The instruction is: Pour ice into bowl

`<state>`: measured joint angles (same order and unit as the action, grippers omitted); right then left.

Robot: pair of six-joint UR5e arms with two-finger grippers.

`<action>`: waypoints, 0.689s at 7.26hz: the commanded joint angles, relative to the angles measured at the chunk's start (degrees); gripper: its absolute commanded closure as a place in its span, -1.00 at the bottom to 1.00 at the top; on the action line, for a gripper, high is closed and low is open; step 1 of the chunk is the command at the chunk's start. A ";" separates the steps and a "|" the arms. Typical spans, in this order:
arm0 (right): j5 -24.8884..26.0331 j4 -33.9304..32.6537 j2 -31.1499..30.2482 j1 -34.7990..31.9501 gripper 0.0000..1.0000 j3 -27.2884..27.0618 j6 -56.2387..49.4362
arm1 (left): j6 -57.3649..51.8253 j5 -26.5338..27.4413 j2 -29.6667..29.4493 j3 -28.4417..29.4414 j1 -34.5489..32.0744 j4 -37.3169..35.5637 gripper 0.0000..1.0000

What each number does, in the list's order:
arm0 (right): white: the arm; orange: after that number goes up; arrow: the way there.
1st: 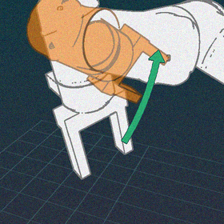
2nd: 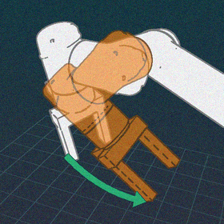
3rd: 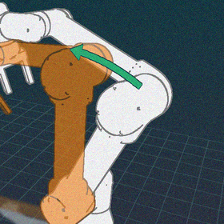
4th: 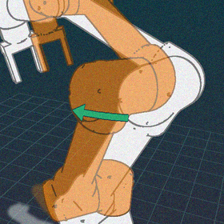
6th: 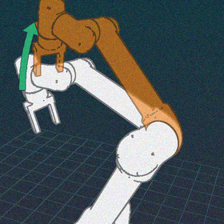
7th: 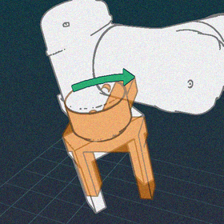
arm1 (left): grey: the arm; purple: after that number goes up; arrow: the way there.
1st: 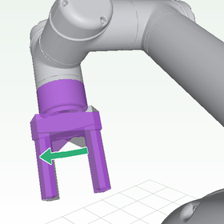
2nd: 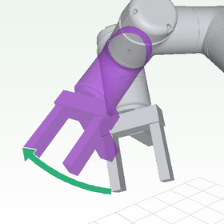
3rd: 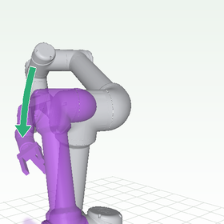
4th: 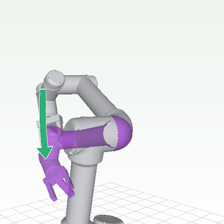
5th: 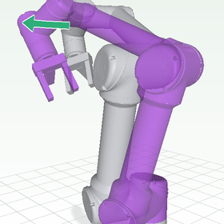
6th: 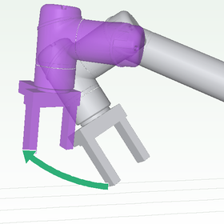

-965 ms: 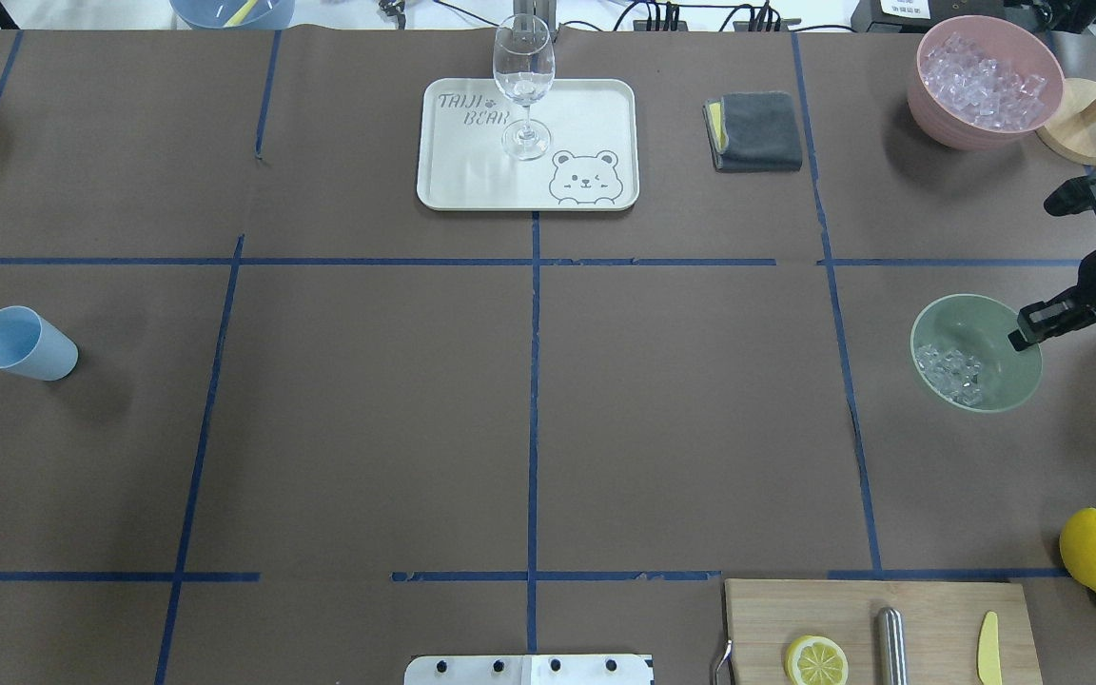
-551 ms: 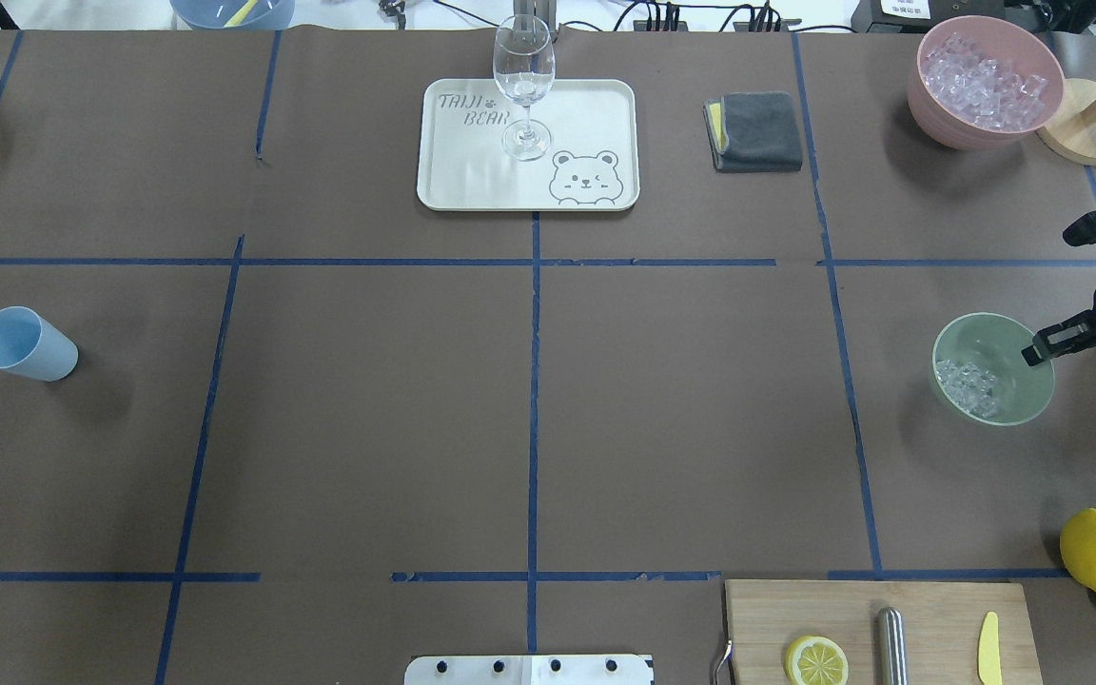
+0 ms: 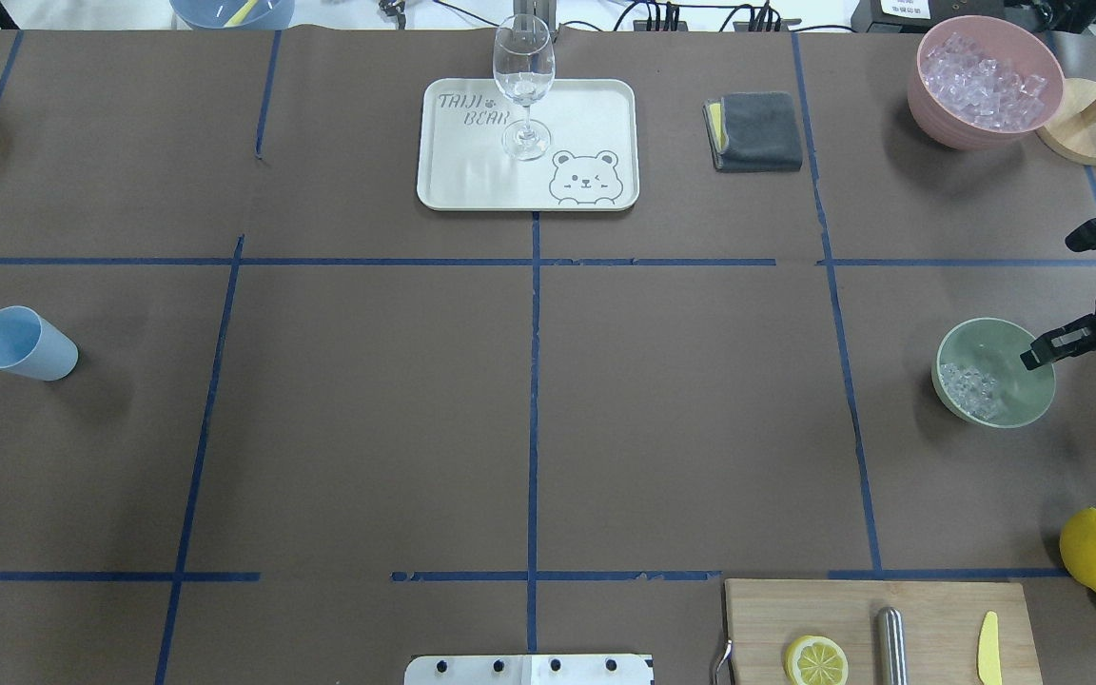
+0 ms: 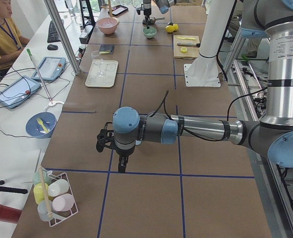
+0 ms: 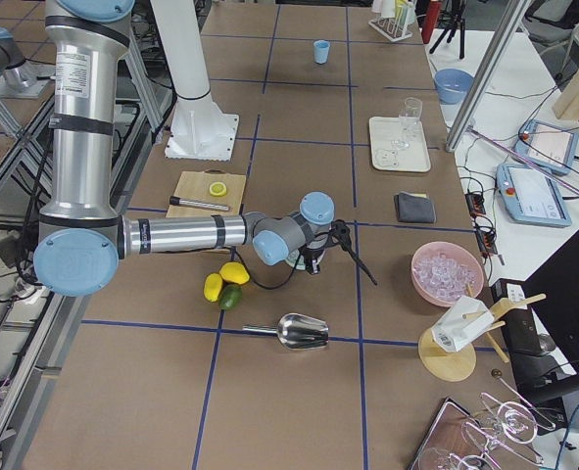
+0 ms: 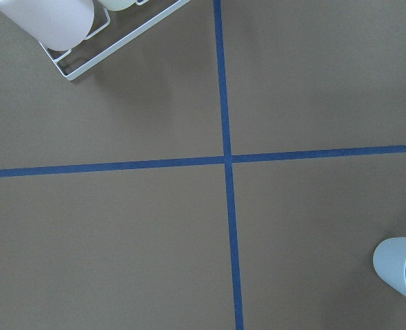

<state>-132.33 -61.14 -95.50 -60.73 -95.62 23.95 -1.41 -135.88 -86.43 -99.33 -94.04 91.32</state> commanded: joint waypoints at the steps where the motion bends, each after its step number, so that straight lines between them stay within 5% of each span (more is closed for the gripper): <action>1: 0.92 -0.21 0.57 -1.39 -1.00 -0.26 -0.13 | 0.00 0.00 0.03 0.01 0.00 0.00 -1.00; 3: 2.16 -4.22 0.67 -8.22 -1.00 -0.70 -1.36 | 0.00 0.00 0.03 0.01 0.00 0.00 -1.00; 5: 2.25 -15.17 0.93 -17.08 -1.00 -1.31 -17.17 | 0.00 0.00 0.03 0.01 0.00 -0.09 -1.00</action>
<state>-130.18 -69.13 -94.66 -72.04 -96.46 16.36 -1.40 -135.88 -86.39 -99.32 -94.04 91.29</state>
